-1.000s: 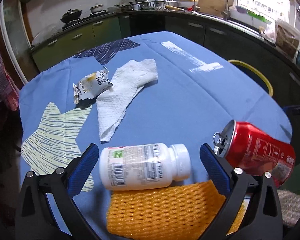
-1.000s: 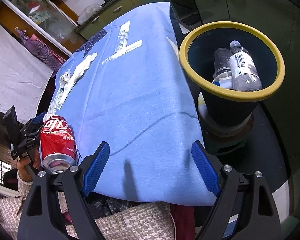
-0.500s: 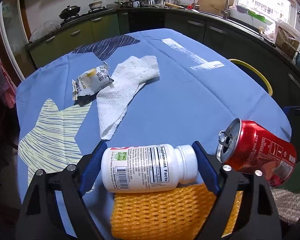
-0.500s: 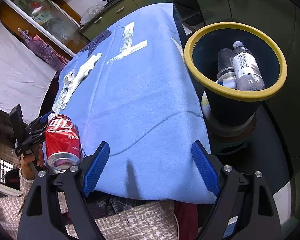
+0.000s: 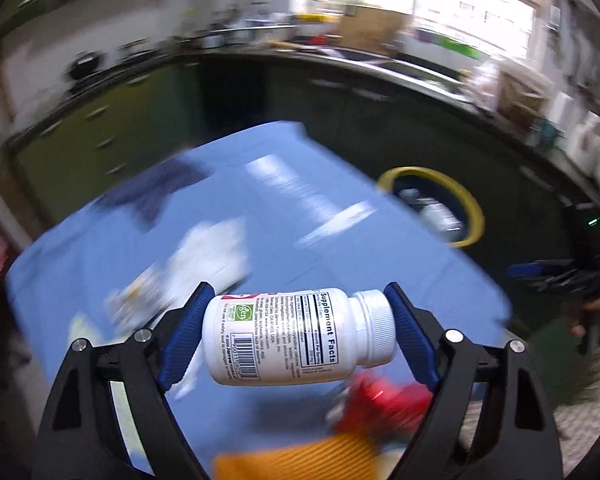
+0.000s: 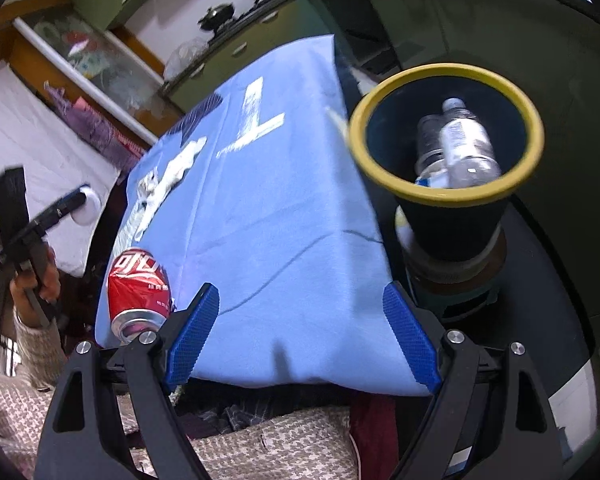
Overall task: Collect trash
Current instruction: 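Carry the supplement bottle over the bin and release it, then grasp the red cola can with the right gripper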
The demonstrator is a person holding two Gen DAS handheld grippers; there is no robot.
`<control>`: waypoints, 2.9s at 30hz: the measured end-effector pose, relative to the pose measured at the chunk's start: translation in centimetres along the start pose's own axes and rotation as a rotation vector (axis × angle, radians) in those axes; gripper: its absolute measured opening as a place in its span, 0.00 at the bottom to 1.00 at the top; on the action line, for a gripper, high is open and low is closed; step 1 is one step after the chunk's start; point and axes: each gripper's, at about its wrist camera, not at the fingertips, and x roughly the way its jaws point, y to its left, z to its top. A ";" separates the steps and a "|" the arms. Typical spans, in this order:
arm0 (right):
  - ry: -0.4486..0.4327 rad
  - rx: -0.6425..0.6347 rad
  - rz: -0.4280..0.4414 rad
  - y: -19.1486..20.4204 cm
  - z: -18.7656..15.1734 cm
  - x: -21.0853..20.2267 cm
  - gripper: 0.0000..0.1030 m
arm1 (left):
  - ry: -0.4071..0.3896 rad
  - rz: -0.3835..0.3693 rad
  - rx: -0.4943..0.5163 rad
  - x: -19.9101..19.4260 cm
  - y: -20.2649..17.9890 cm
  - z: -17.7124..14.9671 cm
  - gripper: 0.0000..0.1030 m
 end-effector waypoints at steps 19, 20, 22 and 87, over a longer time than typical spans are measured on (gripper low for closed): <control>-0.104 0.306 -0.025 -12.3 -5.1 -4.8 0.82 | 0.291 -0.241 0.303 25.8 -20.0 15.0 0.83; -0.105 0.311 -0.022 -12.5 -5.2 -4.8 0.82 | 0.287 -0.243 0.300 25.8 -19.8 15.1 0.83; -0.106 0.315 -0.020 -12.5 -5.2 -4.7 0.82 | 0.272 -0.248 0.286 24.9 -19.2 15.3 0.83; 0.657 -0.530 -0.081 21.2 3.4 15.5 0.48 | -0.334 0.086 -0.567 -9.5 14.5 -20.2 0.93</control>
